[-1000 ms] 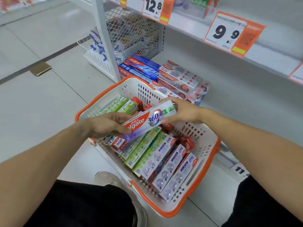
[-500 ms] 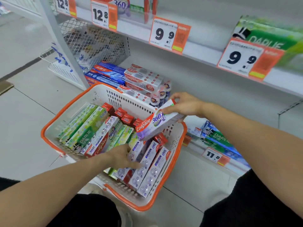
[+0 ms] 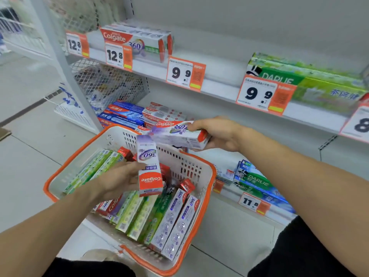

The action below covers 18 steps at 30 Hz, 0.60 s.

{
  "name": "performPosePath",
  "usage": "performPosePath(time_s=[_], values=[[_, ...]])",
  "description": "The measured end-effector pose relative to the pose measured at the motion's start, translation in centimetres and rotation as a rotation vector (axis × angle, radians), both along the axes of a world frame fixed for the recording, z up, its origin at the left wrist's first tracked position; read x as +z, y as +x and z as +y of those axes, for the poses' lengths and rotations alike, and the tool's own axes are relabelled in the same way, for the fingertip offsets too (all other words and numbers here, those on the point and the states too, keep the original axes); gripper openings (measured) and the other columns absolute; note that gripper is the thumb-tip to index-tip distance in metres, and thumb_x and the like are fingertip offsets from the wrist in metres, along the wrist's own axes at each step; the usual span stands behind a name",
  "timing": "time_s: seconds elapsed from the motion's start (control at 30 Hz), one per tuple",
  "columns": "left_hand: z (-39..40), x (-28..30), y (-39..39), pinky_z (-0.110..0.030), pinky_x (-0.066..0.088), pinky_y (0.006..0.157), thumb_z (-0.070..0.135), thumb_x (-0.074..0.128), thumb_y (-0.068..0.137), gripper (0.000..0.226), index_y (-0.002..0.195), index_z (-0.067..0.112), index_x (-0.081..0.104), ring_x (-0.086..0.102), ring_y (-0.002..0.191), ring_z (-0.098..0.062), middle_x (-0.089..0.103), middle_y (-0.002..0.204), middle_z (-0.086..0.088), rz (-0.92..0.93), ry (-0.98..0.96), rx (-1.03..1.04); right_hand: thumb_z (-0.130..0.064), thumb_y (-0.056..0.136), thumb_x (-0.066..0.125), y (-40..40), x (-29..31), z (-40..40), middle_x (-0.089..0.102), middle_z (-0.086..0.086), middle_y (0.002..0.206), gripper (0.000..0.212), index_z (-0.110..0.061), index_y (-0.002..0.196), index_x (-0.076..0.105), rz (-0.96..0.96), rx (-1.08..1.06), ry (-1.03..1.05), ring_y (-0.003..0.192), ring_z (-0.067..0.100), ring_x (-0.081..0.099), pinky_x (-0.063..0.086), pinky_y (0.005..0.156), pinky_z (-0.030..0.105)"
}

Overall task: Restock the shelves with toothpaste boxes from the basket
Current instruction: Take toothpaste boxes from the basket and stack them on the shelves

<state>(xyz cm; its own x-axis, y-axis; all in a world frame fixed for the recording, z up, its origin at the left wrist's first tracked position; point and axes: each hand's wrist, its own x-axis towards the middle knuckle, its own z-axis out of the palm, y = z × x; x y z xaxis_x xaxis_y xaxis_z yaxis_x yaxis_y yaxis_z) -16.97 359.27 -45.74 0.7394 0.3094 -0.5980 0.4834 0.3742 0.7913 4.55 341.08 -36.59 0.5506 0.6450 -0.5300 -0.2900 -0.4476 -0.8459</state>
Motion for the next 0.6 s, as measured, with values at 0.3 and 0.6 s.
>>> performPosePath(time_s=[0.3,0.6], values=[[0.5,8.8,-2.6,-0.04,0.063,0.076,0.019,0.069,0.084,0.041,0.121,0.004,0.061,0.072,0.095,-0.029,0.069,0.12,-0.016,-0.391,-0.114,0.263,-0.009,0.092,0.067,-7.8,4.9,4.9,0.073,0.013,0.108,0.017,-0.008,0.109,0.066,0.122,0.288,0.105,0.086,0.018,0.069,0.06,0.083,0.032],[3.8,16.8,-0.4,-0.049,0.061,0.08,0.013,0.079,0.068,0.056,0.122,0.008,0.066,0.072,0.1,-0.037,0.074,0.112,-0.016,-0.474,0.092,0.399,-0.013,0.086,0.077,-8.8,9.7,6.4,0.075,0.01,0.112,0.043,-0.006,0.126,0.062,-0.085,0.167,0.351,0.09,0.027,0.075,0.063,0.065,0.032]])
